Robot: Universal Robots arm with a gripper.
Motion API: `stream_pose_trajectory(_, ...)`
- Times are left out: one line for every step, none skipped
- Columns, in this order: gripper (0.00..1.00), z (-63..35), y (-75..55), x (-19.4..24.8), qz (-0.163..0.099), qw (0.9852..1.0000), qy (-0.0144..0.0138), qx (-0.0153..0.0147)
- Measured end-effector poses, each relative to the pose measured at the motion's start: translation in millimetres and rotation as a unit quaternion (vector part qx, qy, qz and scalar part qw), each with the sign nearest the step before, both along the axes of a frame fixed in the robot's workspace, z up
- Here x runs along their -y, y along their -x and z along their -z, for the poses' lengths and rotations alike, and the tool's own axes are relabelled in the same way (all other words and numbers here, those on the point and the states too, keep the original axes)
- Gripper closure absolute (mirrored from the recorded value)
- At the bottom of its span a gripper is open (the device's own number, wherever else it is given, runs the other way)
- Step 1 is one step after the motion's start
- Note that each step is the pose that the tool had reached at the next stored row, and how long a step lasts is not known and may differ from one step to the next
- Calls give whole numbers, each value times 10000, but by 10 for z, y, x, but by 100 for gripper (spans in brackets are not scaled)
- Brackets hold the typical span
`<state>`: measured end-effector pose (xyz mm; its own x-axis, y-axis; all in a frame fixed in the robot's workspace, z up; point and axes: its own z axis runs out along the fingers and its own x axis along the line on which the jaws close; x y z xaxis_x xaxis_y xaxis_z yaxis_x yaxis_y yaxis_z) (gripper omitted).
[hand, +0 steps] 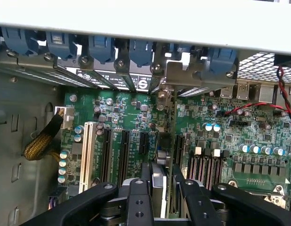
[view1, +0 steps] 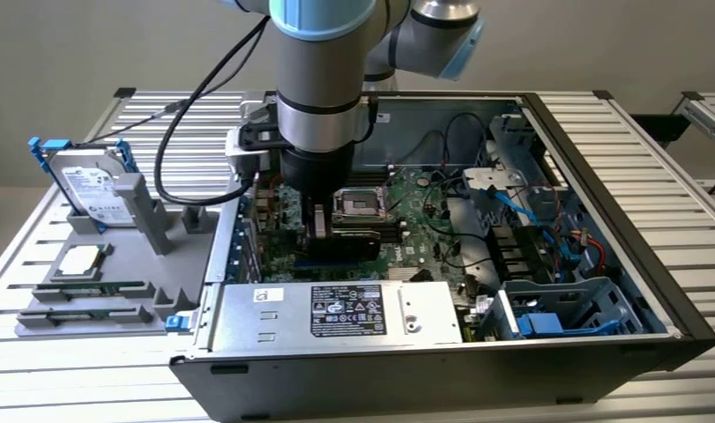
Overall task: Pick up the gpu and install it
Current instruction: 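Insert the gpu into the slot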
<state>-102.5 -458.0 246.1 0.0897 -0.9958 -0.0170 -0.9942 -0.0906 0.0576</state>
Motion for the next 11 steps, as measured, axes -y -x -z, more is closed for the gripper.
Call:
stream_pose_trajectory(72,9,1,-2,1,10000,-10,5)
stream_pose_trajectory(65,6,1,-2,1,10000,-6,4)
stream_pose_trajectory(58,0,1,0,1,10000,-1,1)
stream_pose_trajectory(52,0,0,1,0,10000,0,1)
stream_pose_trajectory(52,0,0,0,0,10000,-1,1)
stream_pose_trajectory(52,0,0,0,0,10000,-1,1)
stream_pose_trajectory(52,0,0,0,0,10000,-2,1)
stream_pose_trajectory(45,0,0,0,0,10000,-1,0)
stream_pose_trajectory(45,0,0,0,0,10000,-2,1)
stream_pose_trajectory(45,-3,0,1,0,10000,-3,0)
stream_pose_trajectory(45,-8,1,1,0,10000,-7,-1)
